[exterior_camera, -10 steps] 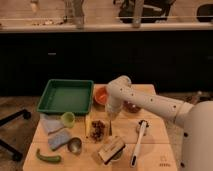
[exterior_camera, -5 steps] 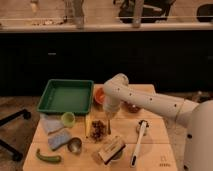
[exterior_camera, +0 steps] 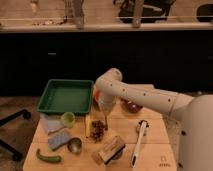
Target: Place fork in tray
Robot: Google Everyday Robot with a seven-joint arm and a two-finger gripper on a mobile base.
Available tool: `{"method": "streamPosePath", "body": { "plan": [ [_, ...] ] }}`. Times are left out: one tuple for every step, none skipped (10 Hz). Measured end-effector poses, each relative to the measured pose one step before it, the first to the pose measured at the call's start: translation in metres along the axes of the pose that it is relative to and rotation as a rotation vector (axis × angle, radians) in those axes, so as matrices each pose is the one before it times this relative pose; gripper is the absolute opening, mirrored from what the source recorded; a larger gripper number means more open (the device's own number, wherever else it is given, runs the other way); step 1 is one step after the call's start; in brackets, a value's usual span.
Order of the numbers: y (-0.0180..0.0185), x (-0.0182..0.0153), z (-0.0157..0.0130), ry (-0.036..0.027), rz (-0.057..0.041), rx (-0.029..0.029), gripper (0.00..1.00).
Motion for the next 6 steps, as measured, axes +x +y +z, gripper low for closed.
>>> {"method": "streamPosePath", "body": {
  "plan": [
    [-0.00319, 0.00179, -0.00186, -0.00118, -0.00515, -0.00809, 0.0],
    [-0.0063, 0.0043, -0.00266, 0.00281, -0.00606, -0.00533, 0.0],
    [-0.00543, 0.00404, -0.00201, -0.00234, -0.00512, -0.01162, 0.0],
    [-0.00547, 0.00435, -0.00143, 0.00034, -0.00354, -0.00526, 0.0],
    [-0.00519, 0.00496, -0.00079, -0.00223, -0.00266, -0.0072, 0.0],
    [-0.00549, 0.00532, -0.00046, -0.00185, -0.0024, -0.00663, 0.0]
  ]
}}
